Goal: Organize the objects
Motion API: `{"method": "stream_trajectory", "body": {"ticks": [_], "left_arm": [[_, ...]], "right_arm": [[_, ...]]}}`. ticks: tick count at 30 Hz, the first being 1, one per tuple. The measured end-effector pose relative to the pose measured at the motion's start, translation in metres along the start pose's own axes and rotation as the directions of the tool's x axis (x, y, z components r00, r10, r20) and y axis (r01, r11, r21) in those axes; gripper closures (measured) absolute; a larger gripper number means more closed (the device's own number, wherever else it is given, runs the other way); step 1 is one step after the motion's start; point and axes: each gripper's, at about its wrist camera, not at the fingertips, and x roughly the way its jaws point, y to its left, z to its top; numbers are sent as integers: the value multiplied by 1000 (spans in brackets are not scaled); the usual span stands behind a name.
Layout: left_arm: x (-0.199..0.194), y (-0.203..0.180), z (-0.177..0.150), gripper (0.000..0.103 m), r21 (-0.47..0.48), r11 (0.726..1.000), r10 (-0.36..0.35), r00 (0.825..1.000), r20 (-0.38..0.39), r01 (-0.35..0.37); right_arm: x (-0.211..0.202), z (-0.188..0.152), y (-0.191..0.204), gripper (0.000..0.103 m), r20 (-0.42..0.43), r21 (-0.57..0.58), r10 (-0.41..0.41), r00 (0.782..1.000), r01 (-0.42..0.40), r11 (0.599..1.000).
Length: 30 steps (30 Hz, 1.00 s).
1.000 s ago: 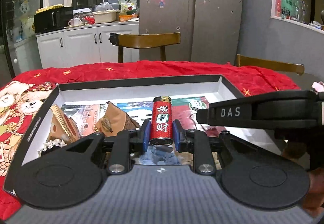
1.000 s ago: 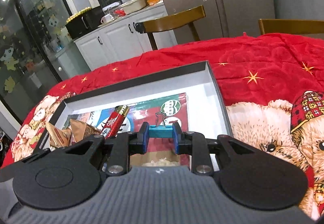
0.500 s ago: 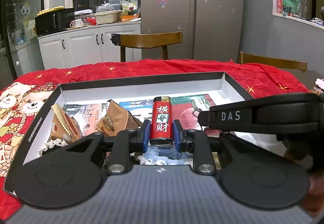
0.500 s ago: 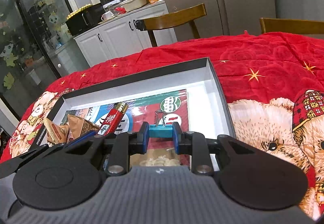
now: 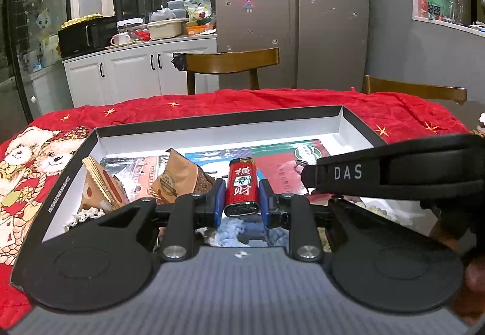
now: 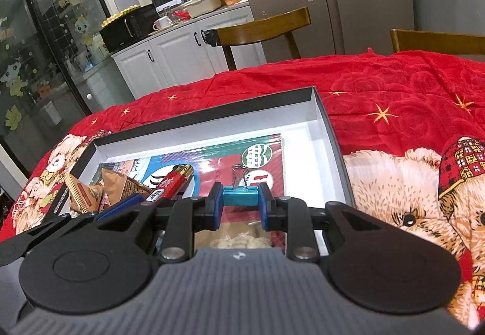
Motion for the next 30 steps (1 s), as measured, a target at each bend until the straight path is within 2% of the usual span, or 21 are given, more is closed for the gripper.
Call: {"method": "stream_trajectory", "body": {"ticks": [4,8,9,10,11,12,13,15,22,26,30], "left_arm": [[0,-2,-1,75,10,1000,5,1000,4,-5],[-2,-7,-2,74,44,998,49,998,35,-51],[-3,-7,-2,73,46,998,50,998,38,-52],[-3,-6,-2,70,45,998,49,998,41,-50],[-4,-5,-2,67,44,998,50,998,44,-52],[-4,-5,-1,57,45,997,54,997,48,-56],[-5,-4,-1,49,46,997,54,997,50,-56],[-7,-2,1,43,38,998,55,997,52,-57],[-27,13,20,39,16,999,48,993,107,-50],[-51,29,42,32,16,997,75,979,191,-80],[-81,54,66,28,-50,997,64,966,252,-53]], "right_arm": [[1,0,-2,74,1,7,9,1000,-9,1000],[0,1,-5,71,12,27,40,999,-40,999],[-1,1,-5,68,20,31,51,999,-51,998],[-3,2,-5,58,28,34,59,998,-60,998],[-4,3,-6,52,35,36,69,997,-71,997],[-5,3,-6,48,41,37,79,996,-81,996],[-7,3,-5,46,49,40,89,995,-91,995],[-11,5,-5,42,66,40,113,991,-115,993],[-38,16,-1,26,165,28,165,972,-172,985],[-66,27,6,23,241,-8,157,958,-160,987],[-105,39,15,14,312,-36,157,937,-153,988]]}}
